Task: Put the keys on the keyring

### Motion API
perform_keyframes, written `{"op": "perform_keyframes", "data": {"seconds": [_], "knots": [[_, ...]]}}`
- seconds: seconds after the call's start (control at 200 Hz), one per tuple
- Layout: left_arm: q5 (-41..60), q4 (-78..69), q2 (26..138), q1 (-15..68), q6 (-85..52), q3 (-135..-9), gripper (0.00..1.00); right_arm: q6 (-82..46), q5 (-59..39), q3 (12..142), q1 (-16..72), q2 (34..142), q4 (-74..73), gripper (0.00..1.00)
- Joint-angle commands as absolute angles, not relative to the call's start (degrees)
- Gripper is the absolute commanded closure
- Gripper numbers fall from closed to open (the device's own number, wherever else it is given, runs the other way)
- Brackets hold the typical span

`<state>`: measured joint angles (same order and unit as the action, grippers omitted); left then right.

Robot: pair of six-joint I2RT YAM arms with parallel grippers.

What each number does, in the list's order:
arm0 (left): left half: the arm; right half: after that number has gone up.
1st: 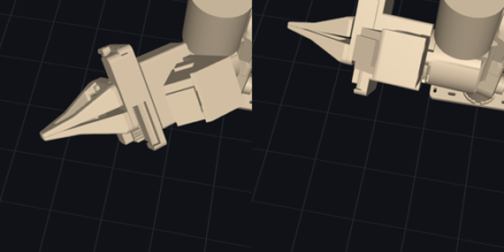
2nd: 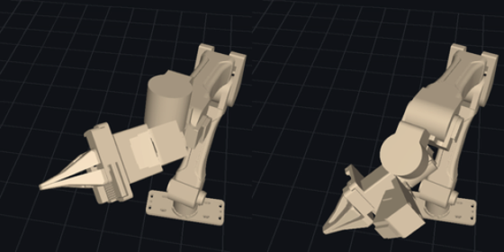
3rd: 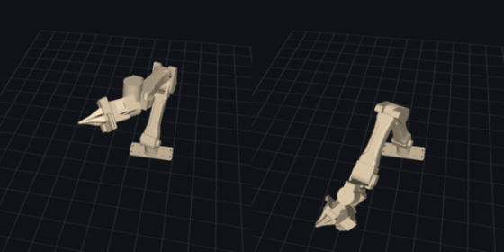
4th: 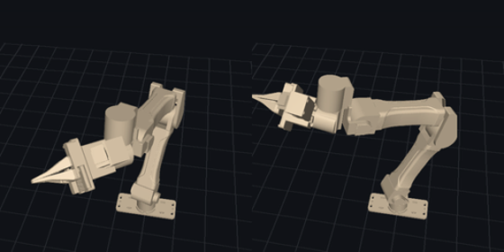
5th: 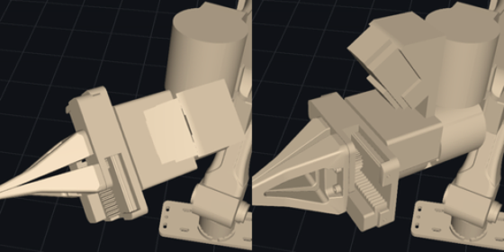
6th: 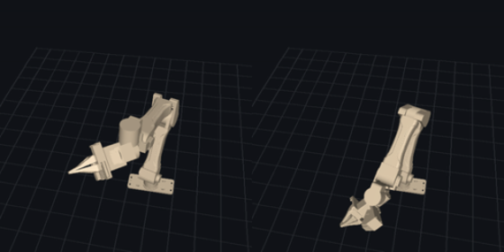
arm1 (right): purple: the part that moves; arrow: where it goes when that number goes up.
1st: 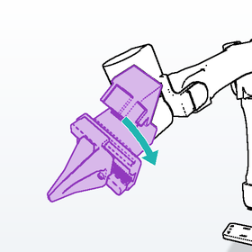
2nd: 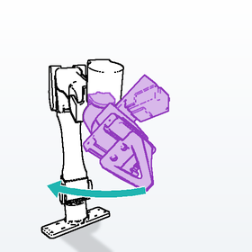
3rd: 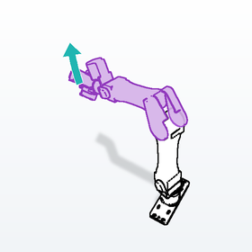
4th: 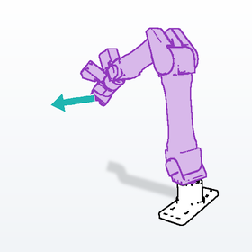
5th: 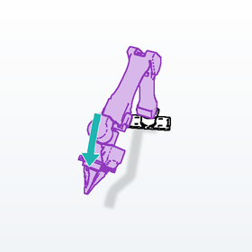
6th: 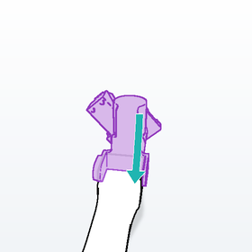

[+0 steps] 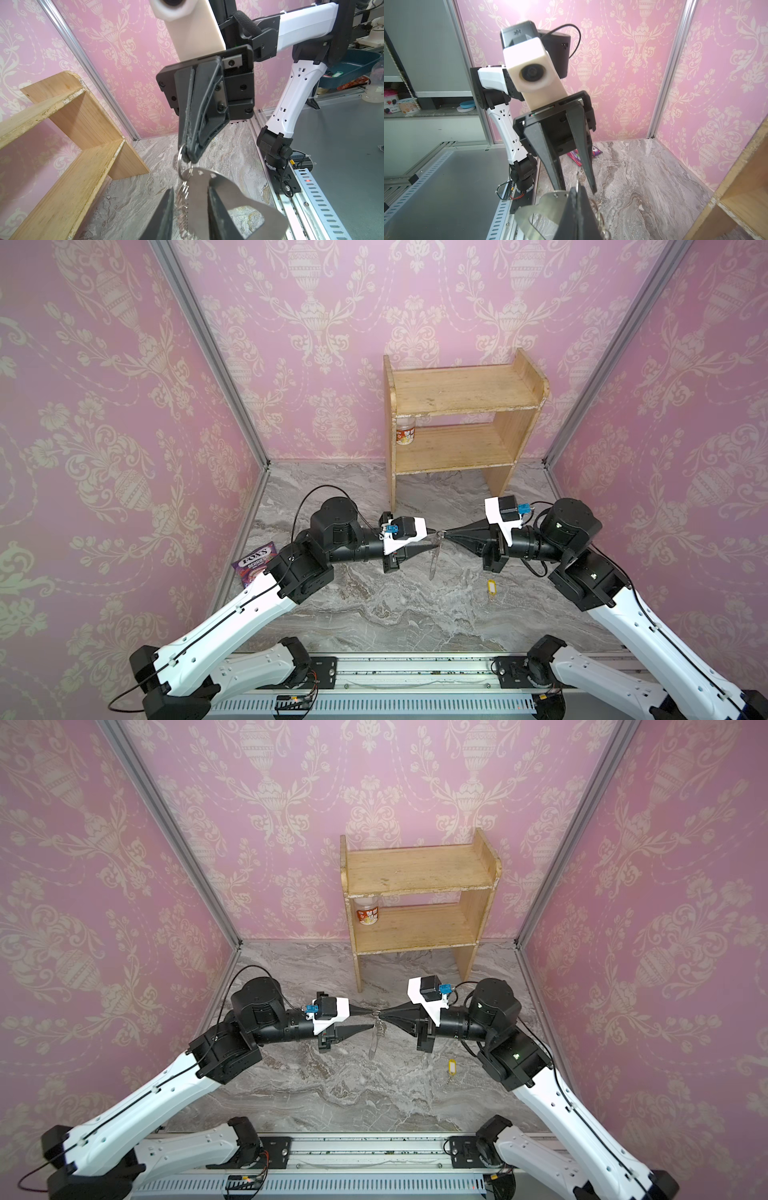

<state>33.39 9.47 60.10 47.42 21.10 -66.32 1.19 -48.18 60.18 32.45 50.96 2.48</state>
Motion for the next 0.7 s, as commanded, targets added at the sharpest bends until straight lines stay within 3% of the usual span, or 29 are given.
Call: {"op": "perform_keyframes", "data": {"seconds": [0.0, 0.265, 0.695], "knots": [[35.7, 2.9, 59.0, 47.4, 17.0, -65.1, 0.7, -3.2, -51.8, 60.0, 32.1, 51.2, -3.4, 1.0], [38.3, -2.4, 58.7, 47.4, 13.5, -64.5, 0.72, -4.3, -52.6, 60.4, 32.1, 51.5, -4.6, 1.0], [40.1, -1.7, 60.0, 47.4, 13.1, -65.6, 0.91, -4.3, -52.0, 60.0, 32.1, 51.4, -5.2, 1.0]]}}
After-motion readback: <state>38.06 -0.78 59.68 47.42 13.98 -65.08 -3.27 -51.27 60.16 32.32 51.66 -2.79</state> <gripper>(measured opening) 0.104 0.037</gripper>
